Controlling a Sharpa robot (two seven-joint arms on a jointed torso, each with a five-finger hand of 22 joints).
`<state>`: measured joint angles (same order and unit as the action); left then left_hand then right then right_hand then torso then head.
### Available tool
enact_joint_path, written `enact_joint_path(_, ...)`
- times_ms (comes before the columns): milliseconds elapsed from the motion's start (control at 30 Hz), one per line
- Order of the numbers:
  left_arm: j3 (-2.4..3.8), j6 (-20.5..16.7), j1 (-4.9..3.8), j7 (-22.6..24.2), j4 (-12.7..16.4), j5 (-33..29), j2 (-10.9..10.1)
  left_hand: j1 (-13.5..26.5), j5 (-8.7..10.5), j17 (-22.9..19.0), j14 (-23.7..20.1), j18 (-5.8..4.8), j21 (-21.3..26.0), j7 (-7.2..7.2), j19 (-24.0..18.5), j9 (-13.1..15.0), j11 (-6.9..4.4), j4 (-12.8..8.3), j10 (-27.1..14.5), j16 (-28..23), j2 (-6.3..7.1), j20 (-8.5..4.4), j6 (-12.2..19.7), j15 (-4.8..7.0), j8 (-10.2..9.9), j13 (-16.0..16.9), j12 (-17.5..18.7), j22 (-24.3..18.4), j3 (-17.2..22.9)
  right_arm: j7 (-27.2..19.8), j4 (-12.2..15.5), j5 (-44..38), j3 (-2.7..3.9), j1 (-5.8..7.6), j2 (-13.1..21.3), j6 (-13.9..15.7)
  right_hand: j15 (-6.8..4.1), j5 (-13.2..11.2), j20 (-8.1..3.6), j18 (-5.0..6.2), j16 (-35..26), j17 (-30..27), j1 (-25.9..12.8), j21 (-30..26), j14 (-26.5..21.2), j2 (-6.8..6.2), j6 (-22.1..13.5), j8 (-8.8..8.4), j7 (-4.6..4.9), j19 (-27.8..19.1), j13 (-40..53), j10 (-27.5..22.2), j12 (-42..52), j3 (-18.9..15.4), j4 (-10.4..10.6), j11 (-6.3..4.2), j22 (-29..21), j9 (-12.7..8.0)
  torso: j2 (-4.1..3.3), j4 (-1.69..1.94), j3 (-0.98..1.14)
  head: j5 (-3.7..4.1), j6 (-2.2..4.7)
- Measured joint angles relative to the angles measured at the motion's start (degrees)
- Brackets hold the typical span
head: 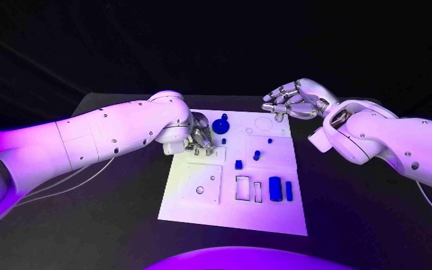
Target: Assemble the parts on the task board
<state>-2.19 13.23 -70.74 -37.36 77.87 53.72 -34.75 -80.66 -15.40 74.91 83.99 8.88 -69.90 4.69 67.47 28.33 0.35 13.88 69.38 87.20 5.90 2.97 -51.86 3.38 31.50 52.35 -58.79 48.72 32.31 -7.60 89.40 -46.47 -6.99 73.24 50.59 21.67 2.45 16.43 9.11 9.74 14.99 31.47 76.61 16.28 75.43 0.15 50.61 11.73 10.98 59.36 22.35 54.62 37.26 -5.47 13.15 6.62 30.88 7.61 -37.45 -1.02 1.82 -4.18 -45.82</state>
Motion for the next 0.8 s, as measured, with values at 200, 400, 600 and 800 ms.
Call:
enact_joint_path(200, 0.03, -0.89, 0.01, 0.27, 0.34, -0.18, -0.35, 0.25, 0.0, 0.0, 0.0, 0.0, 0.0, 0.01, 0.0, 0.16, 0.0, -0.18, 0.0, 0.0, 0.24, 0.0, -0.01, 0.0, 0.02, 0.04, 0.0, 0.14, 0.5, 0.0, -0.02, -0.01, 0.0, -0.1, 0.01, 0.0, 0.0, 0.0, 0.0, 0.0, -0.23, 0.0, 0.0, -0.21, 0.0, 0.0, 0.0, 0.0, 0.0, 0.0, 0.0, 0.0, 0.0, 0.0, 0.0, 0.0, 0.0, -0.05, 0.0, -0.02, -0.01, 0.02, -0.03)
enact_joint_path(400, 0.04, -2.55, 0.04, 1.28, 1.35, -0.24, -1.2, 0.77, 0.1, 0.0, 0.0, 0.0, 0.0, 0.21, 0.0, 0.31, 0.03, -0.79, -0.02, 0.0, 0.76, 0.0, 0.19, 0.0, 0.11, -1.19, 1.05, 0.14, 1.42, 0.13, -0.01, -0.18, 0.0, -0.19, 0.14, -0.14, 0.21, 0.0, 0.0, 0.0, -0.79, 0.29, 3.17, -0.43, 0.21, 0.84, -0.19, 0.41, -0.2, 0.0, -0.73, -0.19, -0.24, 0.81, -1.76, -0.19, -0.5, -0.05, 0.02, -0.02, -0.03, 0.19, 0.04)
enact_joint_path(600, 0.06, -5.3, 0.12, 3.34, 2.84, -0.28, -2.55, 2.07, 0.11, -0.01, -0.01, 0.0, 1.58, 0.46, -2.39, 0.57, 0.42, -1.98, -4.21, -2.04, 2.05, -0.02, 1.45, -0.1, 0.24, -7.88, 7.2, -3.5, 3.25, 0.84, 0.49, -2.43, 0.0, -0.25, 0.23, -1.06, -1.96, 0.39, -2.11, -0.01, 1.19, 2.04, 12.11, 2.73, 5.54, 1.0, 2.6, 1.33, -1.52, 4.26, -1.97, 3.58, -0.56, 6.56, -7.98, -1.93, 1.4, -0.04, 0.03, -0.01, -0.04, 0.33, 0.05)
enact_joint_path(800, 0.1, -9.89, 0.25, 6.97, 5.72, -1.04, -5.79, 3.45, 0.13, -3.53, -1.16, 1.03, 8.44, 1.63, -9.12, 0.23, 1.36, -2.39, -8.81, -9.82, 3.43, 0.64, 3.51, -1.44, -0.84, -13.73, 13.09, -14.15, 4.29, 2.87, 3.15, -11.46, 0.0, -0.26, 0.3, -4.39, -3.8, 1.61, -4.61, -0.01, 29.57, 22.77, 10.48, 12.49, 8.5, -1.83, 6.92, 0.22, -3.1, 8.12, 2.55, 7.94, 5.12, 12.2, -10.88, -4.18, 9.63, -1.32, 0.04, -0.01, -0.03, 0.47, 0.01)
